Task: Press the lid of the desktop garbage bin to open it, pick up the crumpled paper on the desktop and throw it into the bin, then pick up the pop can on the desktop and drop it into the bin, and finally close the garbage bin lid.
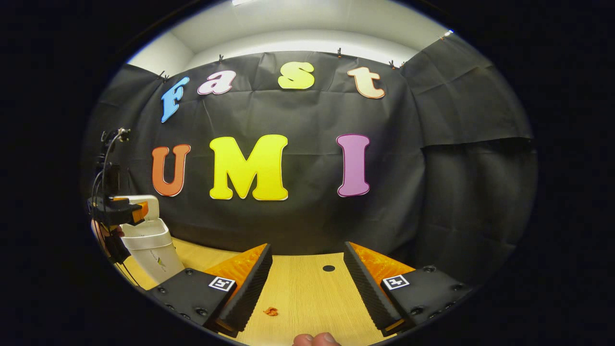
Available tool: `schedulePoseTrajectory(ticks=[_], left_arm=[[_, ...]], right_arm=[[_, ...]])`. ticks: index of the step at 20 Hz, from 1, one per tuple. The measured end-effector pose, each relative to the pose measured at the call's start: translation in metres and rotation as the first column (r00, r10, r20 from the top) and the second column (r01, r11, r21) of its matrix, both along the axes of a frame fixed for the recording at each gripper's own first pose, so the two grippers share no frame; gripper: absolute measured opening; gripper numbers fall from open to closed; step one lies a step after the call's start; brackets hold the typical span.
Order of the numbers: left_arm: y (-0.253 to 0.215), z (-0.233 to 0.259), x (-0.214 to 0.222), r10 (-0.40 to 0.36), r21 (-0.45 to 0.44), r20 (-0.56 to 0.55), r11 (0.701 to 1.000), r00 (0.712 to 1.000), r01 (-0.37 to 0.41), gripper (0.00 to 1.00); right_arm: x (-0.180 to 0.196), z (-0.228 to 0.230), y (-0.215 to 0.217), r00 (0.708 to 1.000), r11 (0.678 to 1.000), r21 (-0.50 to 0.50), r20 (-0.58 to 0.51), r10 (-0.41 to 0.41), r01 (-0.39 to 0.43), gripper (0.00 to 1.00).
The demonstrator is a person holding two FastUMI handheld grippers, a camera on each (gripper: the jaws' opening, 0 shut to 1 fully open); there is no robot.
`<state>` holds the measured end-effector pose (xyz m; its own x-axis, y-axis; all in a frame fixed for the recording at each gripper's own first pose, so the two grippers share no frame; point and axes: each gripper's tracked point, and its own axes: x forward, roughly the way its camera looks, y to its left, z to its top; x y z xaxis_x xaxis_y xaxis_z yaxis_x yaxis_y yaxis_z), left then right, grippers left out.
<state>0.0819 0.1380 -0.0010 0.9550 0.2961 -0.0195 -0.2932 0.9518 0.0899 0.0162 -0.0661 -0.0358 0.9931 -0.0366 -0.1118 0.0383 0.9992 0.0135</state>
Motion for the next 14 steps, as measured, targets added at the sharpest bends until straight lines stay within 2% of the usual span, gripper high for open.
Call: schedulePoseTrajectory(ticks=[9,11,14], left_arm=[[-0.054,-0.003,-0.042,-0.128,-0.029,0.004,0.991,0.992,0.128,0.97],[-0.073,0.001,-0.053,-0.186,-0.019,0.03,0.982,0.982,0.187,0.96],[-0.091,-0.006,-0.072,-0.227,-0.008,0.019,0.974,0.974,0.227,0.96]], right_arm=[[0.001,-0.014,-0.013,1.0,1.0,0.0,-0.01,0.018,-0.018,0.95],[-0.001,-0.022,-0.012,0.999,0.999,-0.013,-0.016,0.04,-0.04,0.95],[-0.003,-0.039,-0.005,0.994,0.995,-0.022,-0.044,0.098,-0.099,0.95]])
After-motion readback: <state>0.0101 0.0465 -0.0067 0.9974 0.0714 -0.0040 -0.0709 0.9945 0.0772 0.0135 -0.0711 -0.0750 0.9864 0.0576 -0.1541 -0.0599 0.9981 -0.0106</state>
